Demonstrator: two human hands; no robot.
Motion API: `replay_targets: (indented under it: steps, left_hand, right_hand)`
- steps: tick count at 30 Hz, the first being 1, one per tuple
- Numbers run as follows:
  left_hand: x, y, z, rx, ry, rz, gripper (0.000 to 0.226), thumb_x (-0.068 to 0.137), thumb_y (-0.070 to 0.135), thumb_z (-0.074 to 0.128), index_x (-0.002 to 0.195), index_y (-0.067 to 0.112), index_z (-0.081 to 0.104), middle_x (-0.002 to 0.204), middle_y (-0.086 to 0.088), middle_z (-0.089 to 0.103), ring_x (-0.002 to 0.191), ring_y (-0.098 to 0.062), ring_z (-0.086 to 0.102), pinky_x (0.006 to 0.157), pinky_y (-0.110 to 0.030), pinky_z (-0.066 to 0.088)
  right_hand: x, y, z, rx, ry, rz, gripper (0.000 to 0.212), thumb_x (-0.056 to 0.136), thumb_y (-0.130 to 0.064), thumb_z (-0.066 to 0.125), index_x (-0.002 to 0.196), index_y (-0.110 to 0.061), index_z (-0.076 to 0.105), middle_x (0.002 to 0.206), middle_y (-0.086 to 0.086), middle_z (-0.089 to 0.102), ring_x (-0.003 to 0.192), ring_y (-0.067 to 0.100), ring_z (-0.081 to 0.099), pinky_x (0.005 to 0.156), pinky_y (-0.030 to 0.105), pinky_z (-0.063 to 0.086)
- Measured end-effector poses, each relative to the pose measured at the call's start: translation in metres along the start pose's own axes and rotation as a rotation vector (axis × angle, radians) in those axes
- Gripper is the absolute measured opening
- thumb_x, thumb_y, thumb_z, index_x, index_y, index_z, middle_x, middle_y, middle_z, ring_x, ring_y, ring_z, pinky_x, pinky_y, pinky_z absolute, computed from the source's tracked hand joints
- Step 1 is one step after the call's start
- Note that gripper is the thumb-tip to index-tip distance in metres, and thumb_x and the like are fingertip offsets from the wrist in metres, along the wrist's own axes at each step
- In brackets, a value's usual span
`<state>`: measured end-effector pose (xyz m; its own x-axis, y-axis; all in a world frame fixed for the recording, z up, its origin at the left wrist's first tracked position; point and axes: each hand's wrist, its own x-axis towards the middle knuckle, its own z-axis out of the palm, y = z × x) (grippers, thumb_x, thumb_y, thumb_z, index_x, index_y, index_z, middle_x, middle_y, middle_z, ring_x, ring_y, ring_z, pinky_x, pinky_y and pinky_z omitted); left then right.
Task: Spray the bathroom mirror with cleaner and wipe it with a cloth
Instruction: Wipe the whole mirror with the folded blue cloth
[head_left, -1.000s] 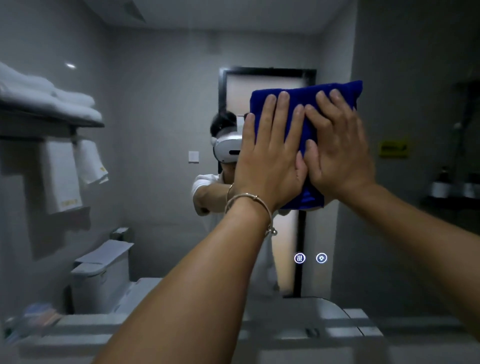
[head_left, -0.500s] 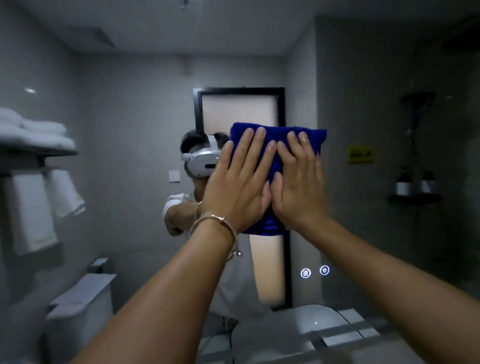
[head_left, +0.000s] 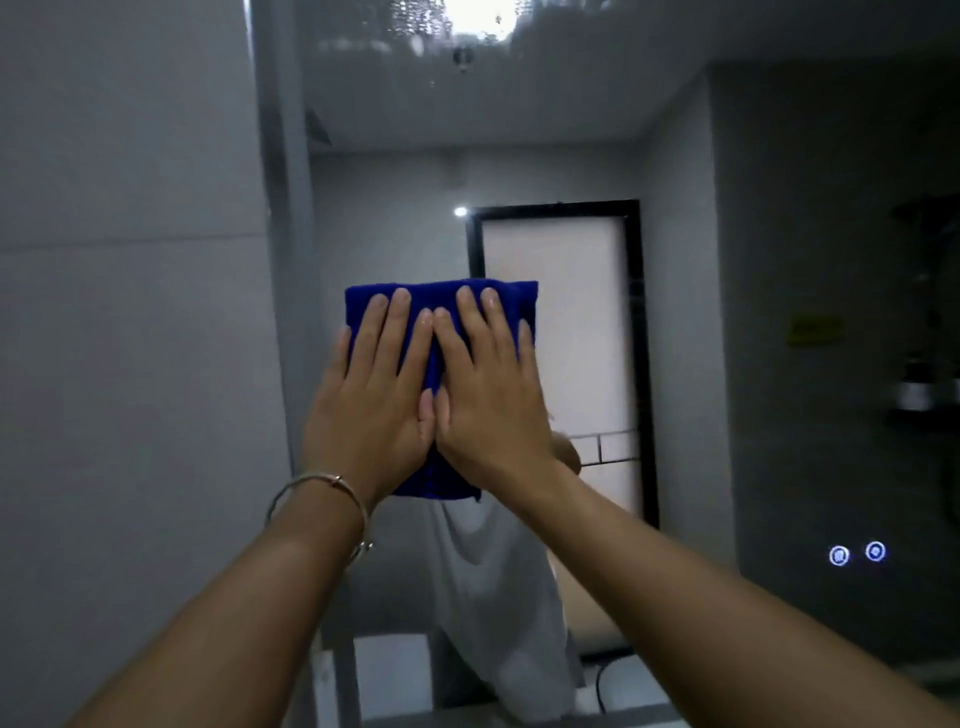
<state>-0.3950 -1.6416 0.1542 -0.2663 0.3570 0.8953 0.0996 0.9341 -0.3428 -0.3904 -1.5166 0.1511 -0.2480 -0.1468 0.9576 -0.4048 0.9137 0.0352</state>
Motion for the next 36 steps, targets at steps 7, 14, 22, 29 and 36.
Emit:
replay_targets:
  steps: [7, 14, 22, 29, 36]
  left_hand:
    - [-0.023, -0.021, 0.009, -0.041, -0.007, -0.023, 0.061, 0.091, 0.034, 0.016, 0.146, 0.009, 0.003, 0.155, -0.016, 0.003, 0.143, -0.030, 0.005, 0.114, -0.045, 0.007]
    - [-0.024, -0.014, 0.012, -0.069, 0.017, -0.053, 0.060, 0.093, 0.029, 0.025, 0.145, 0.005, 0.010, 0.154, -0.020, 0.009, 0.142, -0.034, 0.009, 0.113, -0.051, 0.013]
    - [-0.020, 0.001, 0.010, -0.086, 0.014, -0.082, 0.066, 0.085, 0.029, 0.026, 0.140, -0.007, 0.023, 0.147, -0.032, 0.019, 0.134, -0.047, 0.020, 0.103, -0.063, 0.022]
    - [0.018, 0.092, -0.007, -0.140, -0.019, -0.129, 0.070, 0.082, 0.031, 0.023, 0.141, -0.007, 0.024, 0.148, -0.032, 0.017, 0.137, -0.046, 0.016, 0.108, -0.059, 0.014]
    - [0.085, 0.234, -0.004, -0.096, 0.030, -0.051, 0.070, 0.084, 0.035, 0.013, 0.148, 0.006, 0.006, 0.155, -0.020, 0.004, 0.143, -0.035, 0.002, 0.113, -0.049, -0.001]
  right_hand:
    - [-0.009, -0.020, 0.023, -0.077, 0.096, -0.026, 0.060, 0.084, -0.033, 0.037, 0.139, -0.009, 0.042, 0.148, 0.012, 0.036, 0.140, 0.028, 0.025, 0.113, 0.045, 0.015]
    - [-0.011, -0.016, 0.024, -0.083, 0.078, -0.061, 0.060, 0.084, -0.034, 0.036, 0.138, -0.010, 0.044, 0.147, 0.012, 0.038, 0.140, 0.028, 0.027, 0.113, 0.047, 0.016]
    - [-0.012, 0.008, 0.021, -0.190, 0.037, -0.187, 0.057, 0.089, -0.040, 0.039, 0.142, -0.019, 0.038, 0.151, 0.003, 0.034, 0.141, 0.019, 0.020, 0.113, 0.041, 0.020]
    - [-0.019, 0.089, -0.024, -0.105, 0.061, -0.217, 0.056, 0.085, -0.033, 0.040, 0.138, -0.014, 0.045, 0.146, 0.006, 0.041, 0.138, 0.021, 0.032, 0.111, 0.042, 0.027]
    - [-0.040, 0.230, -0.102, -0.140, 0.053, -0.134, 0.055, 0.087, -0.026, 0.037, 0.138, -0.007, 0.044, 0.145, 0.012, 0.041, 0.137, 0.029, 0.032, 0.111, 0.045, 0.025]
